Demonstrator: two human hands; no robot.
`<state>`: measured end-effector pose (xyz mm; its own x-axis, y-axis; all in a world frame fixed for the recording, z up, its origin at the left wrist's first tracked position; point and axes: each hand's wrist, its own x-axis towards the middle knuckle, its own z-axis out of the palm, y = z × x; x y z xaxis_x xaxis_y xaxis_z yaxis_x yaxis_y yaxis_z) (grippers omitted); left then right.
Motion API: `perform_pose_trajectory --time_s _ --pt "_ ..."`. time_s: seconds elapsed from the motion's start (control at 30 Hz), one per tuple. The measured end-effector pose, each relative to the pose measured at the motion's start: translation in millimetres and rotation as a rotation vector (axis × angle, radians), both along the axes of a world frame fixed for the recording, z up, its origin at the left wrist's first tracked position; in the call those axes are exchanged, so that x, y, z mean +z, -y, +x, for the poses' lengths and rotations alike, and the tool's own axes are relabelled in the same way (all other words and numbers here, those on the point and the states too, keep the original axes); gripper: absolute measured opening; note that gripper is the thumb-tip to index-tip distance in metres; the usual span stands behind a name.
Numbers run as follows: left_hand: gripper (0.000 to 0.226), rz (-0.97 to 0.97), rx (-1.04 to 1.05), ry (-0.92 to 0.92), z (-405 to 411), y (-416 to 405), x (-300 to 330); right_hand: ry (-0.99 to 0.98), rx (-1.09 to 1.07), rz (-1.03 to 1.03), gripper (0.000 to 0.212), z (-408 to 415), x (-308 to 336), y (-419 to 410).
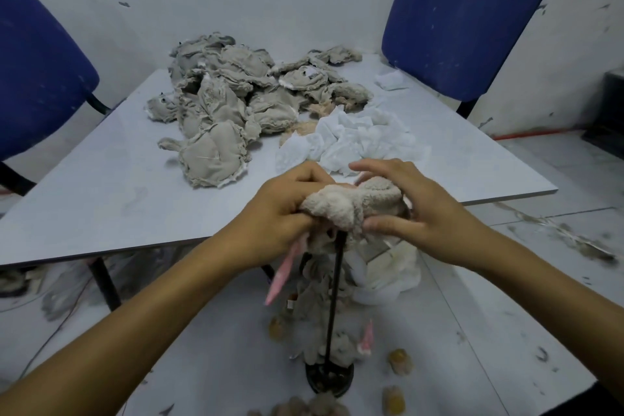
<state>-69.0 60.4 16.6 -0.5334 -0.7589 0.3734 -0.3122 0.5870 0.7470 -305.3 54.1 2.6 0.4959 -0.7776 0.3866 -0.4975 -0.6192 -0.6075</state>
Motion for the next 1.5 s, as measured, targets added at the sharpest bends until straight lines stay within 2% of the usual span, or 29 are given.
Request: perform_pose_trajectory --time_s 0.07,0.1,0.2,0.23,0.3,0.37,0.47,0.57,0.67,0.73,0.83,0.93,1.03,1.1,1.17,1.27,1.37,1.43,1.5 --pt "0.048 0.046 0.051 -0.094 7 1 -1 0.158 0.007 -0.011 0.052 3 5 0" --pt "0.051 0.044 0.079 -0.062 10 3 -2 0.19 0.014 -0.025 0.05 4 5 -2" --pt "0.051 0.115 0.005 0.237 18 5 -7 0.133 0.031 -0.07 0.048 14 -1 -6" --pt "0.051 0.183 -0.034 0.262 18 4 -8 0.132 0.023 -0.065 0.047 18 -3 -8" --pt "0.045 0.261 -0.04 0.19 15 1 -8 0.146 0.006 -0.049 0.046 22 -5 -8" --pt "0.035 0.176 0.065 0.129 8 -3 -9 0.146 -0.002 -0.061 0.049 22 -4 -7" --pt "0.019 -0.057 0.191 -0.019 -2 -5 -6 0.196 -0.045 -0.157 0.051 21 -1 -8" --pt "0.02 -0.227 0.216 -0.062 -7 -7 -3 0.169 -0.087 -0.252 0.05 19 -1 -11" --pt "0.025 -0.094 0.271 0.049 -11 -12 -12 0.039 -0.102 -0.163 0.05 21 -10 -12" --pt "0.025 0.01 0.29 0.093 -11 -10 -16 0.038 -0.093 -0.101 0.049 24 -14 -11" --pt "0.024 0.091 0.212 0.123 -7 -7 -13 0.047 -0.068 -0.086 0.045 22 -13 -11" --pt "0.008 0.108 0.171 -0.083 -11 -11 -9 0.129 -0.11 -0.254 0.036 19 -11 -13" --pt "0.017 -0.082 0.182 -0.187 -13 -9 -8 0.149 -0.133 -0.441 0.013 19 -10 -13" --pt "0.02 -0.091 0.184 -0.177 -12 -8 -14 0.071 -0.134 -0.427 0.016 20 -12 -12" --pt "0.019 0.058 0.192 -0.161 -14 -9 -21 -0.017 -0.145 -0.312 0.025 23 -16 -11" --pt "0.027 0.237 0.177 -0.135 -11 -4 -26 -0.023 -0.119 -0.189 0.027 24 -18 -9" --pt "0.019 0.217 0.166 -0.114 -10 -4 -17 -0.012 -0.075 -0.226 0.021 19 -12 -10" --pt "0.018 0.156 0.145 -0.254 -14 -7 -9 0.067 -0.107 -0.337 0.01 18 -6 -12" --pt "0.015 0.061 0.129 -0.353 -17 -7 -2 0.144 -0.144 -0.437 0.014 19 -5 -15"
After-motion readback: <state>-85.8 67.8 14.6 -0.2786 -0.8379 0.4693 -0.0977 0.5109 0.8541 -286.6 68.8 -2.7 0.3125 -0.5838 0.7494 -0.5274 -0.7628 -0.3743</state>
